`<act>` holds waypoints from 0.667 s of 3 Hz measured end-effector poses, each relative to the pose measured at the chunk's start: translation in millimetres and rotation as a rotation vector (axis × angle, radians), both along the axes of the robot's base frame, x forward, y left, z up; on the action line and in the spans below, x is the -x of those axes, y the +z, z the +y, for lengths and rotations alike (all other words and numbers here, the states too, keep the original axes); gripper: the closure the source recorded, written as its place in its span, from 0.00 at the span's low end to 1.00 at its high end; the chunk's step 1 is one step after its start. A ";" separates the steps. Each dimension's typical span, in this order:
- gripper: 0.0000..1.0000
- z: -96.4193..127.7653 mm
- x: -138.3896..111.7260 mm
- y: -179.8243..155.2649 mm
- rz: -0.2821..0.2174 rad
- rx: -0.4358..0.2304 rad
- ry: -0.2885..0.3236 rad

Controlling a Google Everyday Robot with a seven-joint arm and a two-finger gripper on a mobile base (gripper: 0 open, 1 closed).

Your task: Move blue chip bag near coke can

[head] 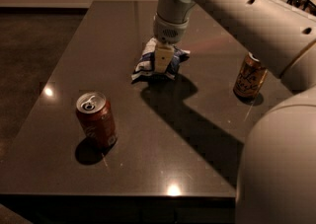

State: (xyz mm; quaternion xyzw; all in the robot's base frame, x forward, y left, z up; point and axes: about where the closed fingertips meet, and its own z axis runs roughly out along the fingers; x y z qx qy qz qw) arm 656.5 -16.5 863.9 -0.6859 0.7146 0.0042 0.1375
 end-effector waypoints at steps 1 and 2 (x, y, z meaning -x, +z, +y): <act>0.83 1.9 16.7 17.3 -0.035 -0.040 0.032; 1.00 4.5 46.7 39.2 -0.071 -0.086 0.096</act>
Offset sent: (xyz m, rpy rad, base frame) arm -0.0881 0.0052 0.0707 0.1447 -0.1173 0.1787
